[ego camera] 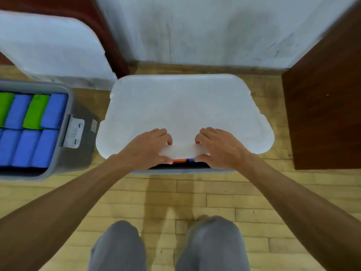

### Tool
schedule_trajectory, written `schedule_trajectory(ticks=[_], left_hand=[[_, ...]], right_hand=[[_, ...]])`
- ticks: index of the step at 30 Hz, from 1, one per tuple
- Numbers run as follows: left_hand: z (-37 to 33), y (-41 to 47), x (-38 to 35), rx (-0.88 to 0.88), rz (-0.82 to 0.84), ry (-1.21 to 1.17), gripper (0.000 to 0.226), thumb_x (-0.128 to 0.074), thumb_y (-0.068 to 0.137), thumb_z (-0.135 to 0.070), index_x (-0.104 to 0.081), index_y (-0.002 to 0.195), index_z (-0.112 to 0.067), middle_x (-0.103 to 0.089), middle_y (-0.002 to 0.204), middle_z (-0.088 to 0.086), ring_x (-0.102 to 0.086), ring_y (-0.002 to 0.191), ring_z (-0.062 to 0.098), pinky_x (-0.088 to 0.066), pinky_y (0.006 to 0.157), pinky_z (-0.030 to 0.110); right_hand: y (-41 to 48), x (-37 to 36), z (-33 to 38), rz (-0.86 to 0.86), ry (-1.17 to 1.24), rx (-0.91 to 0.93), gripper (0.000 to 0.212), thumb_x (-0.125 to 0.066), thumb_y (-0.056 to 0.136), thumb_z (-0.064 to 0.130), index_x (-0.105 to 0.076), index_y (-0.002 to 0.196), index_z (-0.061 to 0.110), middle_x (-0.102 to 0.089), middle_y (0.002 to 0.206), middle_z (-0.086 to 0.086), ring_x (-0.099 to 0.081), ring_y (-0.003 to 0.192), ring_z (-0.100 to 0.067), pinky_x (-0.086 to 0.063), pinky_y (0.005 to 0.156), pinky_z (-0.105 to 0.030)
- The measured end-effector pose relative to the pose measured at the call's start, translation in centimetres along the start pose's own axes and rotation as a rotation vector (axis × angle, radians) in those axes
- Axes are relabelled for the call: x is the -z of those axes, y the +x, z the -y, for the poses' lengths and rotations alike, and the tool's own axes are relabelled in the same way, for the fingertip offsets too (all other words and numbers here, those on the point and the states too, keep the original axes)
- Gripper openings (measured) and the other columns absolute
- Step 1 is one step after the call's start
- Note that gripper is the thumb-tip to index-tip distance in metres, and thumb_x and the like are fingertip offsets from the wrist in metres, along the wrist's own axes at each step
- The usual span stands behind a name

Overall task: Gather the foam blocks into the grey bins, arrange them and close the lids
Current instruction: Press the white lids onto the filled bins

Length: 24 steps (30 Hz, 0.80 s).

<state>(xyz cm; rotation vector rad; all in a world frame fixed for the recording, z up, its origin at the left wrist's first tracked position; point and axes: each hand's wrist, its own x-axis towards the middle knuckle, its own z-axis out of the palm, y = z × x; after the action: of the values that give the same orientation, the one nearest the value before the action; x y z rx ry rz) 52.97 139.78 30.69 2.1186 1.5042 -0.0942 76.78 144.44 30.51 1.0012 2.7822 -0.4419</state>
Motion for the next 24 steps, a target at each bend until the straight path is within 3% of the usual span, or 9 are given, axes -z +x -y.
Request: schedule_trajectory(ticks=[3, 6, 12, 17, 21, 24], left_hand=[[2.4, -0.5, -6.0, -0.040, -0.053, 0.006, 0.045, -0.072, 0.077, -0.049, -0.056, 0.109, -0.021, -0.045, 0.099, -0.014, -0.038, 0.086, 0.006, -0.038, 0.072, 0.023], [4.4, -0.7, -10.0, -0.117, -0.094, 0.081, 0.042, -0.076, 0.073, -0.045, -0.059, 0.102, -0.020, -0.055, 0.095, -0.008, -0.049, 0.081, 0.013, -0.044, 0.063, 0.029], [7.3, -0.3, -15.0, -0.203, -0.216, 0.070, 0.039, -0.082, 0.064, -0.042, -0.059, 0.088, -0.020, -0.059, 0.084, -0.009, -0.053, 0.076, 0.015, -0.030, 0.050, 0.021], [7.6, -0.1, -15.5, -0.208, -0.248, 0.062, 0.041, -0.079, 0.067, -0.050, -0.060, 0.092, -0.023, -0.060, 0.088, -0.011, -0.052, 0.080, 0.011, -0.040, 0.060, 0.027], [7.3, 0.0, -15.5, -0.156, -0.168, 0.121, 0.041, -0.070, 0.075, -0.054, -0.056, 0.100, -0.025, -0.054, 0.097, -0.013, -0.044, 0.085, 0.007, -0.033, 0.065, 0.025], [7.5, -0.3, -15.0, -0.153, -0.103, 0.000, 0.033, -0.061, 0.086, -0.050, -0.059, 0.107, -0.025, -0.052, 0.101, -0.012, -0.044, 0.089, 0.004, -0.035, 0.071, 0.021]], right_hand=[[0.6, -5.6, 1.3, 0.034, -0.019, 0.030, 0.041, -0.072, 0.077, 0.044, -0.058, 0.096, 0.011, -0.059, 0.091, -0.002, -0.058, 0.081, -0.023, -0.045, 0.066, -0.032], [1.5, -9.6, 2.5, 0.063, -0.050, 0.052, 0.037, -0.066, 0.081, 0.043, -0.053, 0.100, 0.014, -0.057, 0.096, 0.001, -0.056, 0.085, -0.020, -0.047, 0.067, -0.033], [3.5, -13.5, 2.8, 0.163, -0.080, 0.031, 0.036, -0.065, 0.080, 0.047, -0.045, 0.098, 0.022, -0.053, 0.096, 0.007, -0.054, 0.088, -0.018, -0.042, 0.068, -0.030], [3.1, -13.9, 3.1, 0.119, -0.097, 0.007, 0.039, -0.070, 0.078, 0.046, -0.042, 0.092, 0.023, -0.049, 0.090, 0.008, -0.050, 0.082, -0.016, -0.034, 0.064, -0.027], [2.9, -13.5, 4.0, 0.177, -0.112, -0.064, 0.043, -0.072, 0.076, 0.046, -0.038, 0.088, 0.022, -0.044, 0.086, 0.008, -0.045, 0.078, -0.015, -0.032, 0.062, -0.029], [3.2, -12.7, 4.6, 0.218, -0.091, -0.121, 0.042, -0.065, 0.079, 0.057, -0.042, 0.085, 0.021, -0.049, 0.084, 0.008, -0.050, 0.077, -0.016, -0.034, 0.063, -0.030]])
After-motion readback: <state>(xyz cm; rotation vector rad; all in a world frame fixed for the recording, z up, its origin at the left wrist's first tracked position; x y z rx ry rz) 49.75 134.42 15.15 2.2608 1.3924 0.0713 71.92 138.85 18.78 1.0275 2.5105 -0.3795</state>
